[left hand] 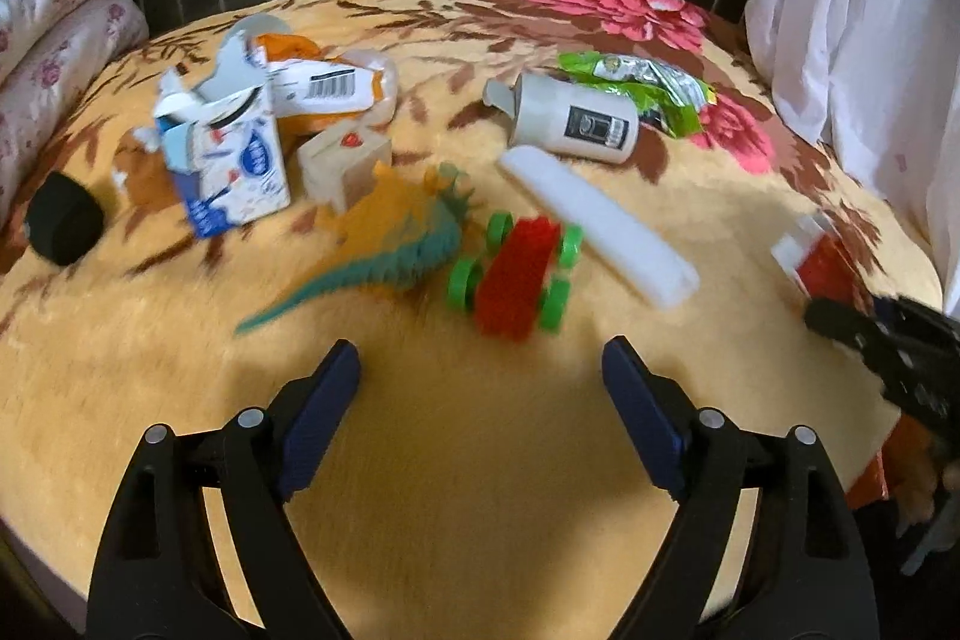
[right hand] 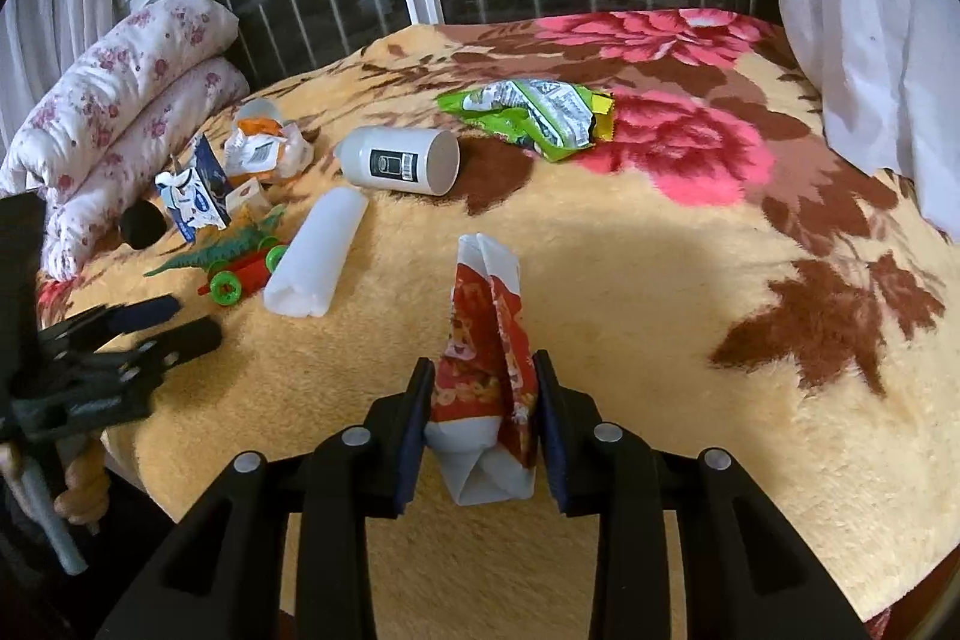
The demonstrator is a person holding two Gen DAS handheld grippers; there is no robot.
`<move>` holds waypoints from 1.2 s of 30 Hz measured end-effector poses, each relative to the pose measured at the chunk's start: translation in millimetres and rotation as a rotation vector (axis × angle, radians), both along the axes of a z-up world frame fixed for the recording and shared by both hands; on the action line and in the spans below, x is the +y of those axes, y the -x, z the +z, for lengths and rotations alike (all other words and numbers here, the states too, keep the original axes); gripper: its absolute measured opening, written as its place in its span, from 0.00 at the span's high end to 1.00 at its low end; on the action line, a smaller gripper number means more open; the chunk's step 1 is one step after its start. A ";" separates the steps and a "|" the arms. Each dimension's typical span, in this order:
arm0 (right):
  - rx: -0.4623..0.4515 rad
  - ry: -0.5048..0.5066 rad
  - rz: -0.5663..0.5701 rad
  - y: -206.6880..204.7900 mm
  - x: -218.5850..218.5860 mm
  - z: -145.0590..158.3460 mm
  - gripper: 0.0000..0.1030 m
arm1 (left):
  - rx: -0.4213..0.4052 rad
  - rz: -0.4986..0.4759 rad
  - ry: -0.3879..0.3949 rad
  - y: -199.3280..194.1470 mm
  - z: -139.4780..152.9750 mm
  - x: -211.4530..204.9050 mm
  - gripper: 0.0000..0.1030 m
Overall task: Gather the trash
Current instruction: 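Grasp the red-white wrapper with right tool while left tool grasps the toy car, then lower the toy car and wrapper into the orange bucket, open both tools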
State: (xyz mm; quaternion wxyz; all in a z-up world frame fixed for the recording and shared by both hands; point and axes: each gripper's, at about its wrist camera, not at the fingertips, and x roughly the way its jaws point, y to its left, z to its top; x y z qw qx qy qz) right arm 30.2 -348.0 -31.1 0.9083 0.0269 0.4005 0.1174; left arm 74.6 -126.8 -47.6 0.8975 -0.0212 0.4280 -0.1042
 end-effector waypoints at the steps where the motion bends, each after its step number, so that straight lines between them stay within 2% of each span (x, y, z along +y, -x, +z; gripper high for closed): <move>1: -0.004 0.001 0.001 0.8 0.5 0.5 0.68 | 0.009 -0.001 0.009 -6.3 -1.2 -0.4 0.21; 5: -0.012 0.000 0.016 2.9 2.1 2.2 0.67 | 0.019 0.010 0.015 -33.4 -3.7 -8.1 0.17; 7: -0.012 -0.002 0.020 3.0 2.8 2.0 0.67 | 0.039 -0.012 0.022 -43.5 -6.8 -12.2 0.17; 10: -0.001 -0.006 0.028 0.8 3.4 0.5 0.67 | 0.065 -0.018 -0.009 -53.8 -13.7 -19.2 0.19; 11: 0.000 -0.003 0.029 0.4 4.3 0.1 0.67 | 0.064 -0.028 -0.027 -54.7 -15.1 -22.5 0.25; 12: 0.001 -0.001 0.031 0.0 5.4 -0.3 0.67 | 0.057 -0.044 -0.046 -54.0 -15.9 -25.9 0.37; 13: 0.001 -0.001 0.031 -0.3 5.8 -0.3 0.67 | 0.044 -0.055 -0.055 -51.5 -16.0 -27.5 0.43; 14: 0.000 0.000 0.032 -0.4 6.3 -0.5 0.67 | 0.024 -0.079 -0.046 -46.6 -15.0 -28.6 0.58; 15: 0.000 0.001 0.032 -0.6 6.8 -1.0 0.67 | 0.017 -0.097 -0.033 -43.8 -15.0 -27.8 0.63; 23: -0.004 0.017 0.040 0.3 9.6 -5.0 0.67 | -0.087 -0.123 -0.014 -3.0 0.0 -20.9 0.64; 29: -0.050 0.010 0.071 8.7 17.1 0.0 0.67 | -0.170 -0.149 0.035 49.4 27.5 0.5 0.64; 31: -0.069 0.016 0.090 13.9 22.4 1.3 0.68 | -0.194 -0.154 0.019 68.2 33.5 6.0 0.64; 36: -0.141 0.022 0.159 41.2 35.6 7.6 0.67 | -0.173 -0.180 0.008 114.0 25.8 21.0 0.64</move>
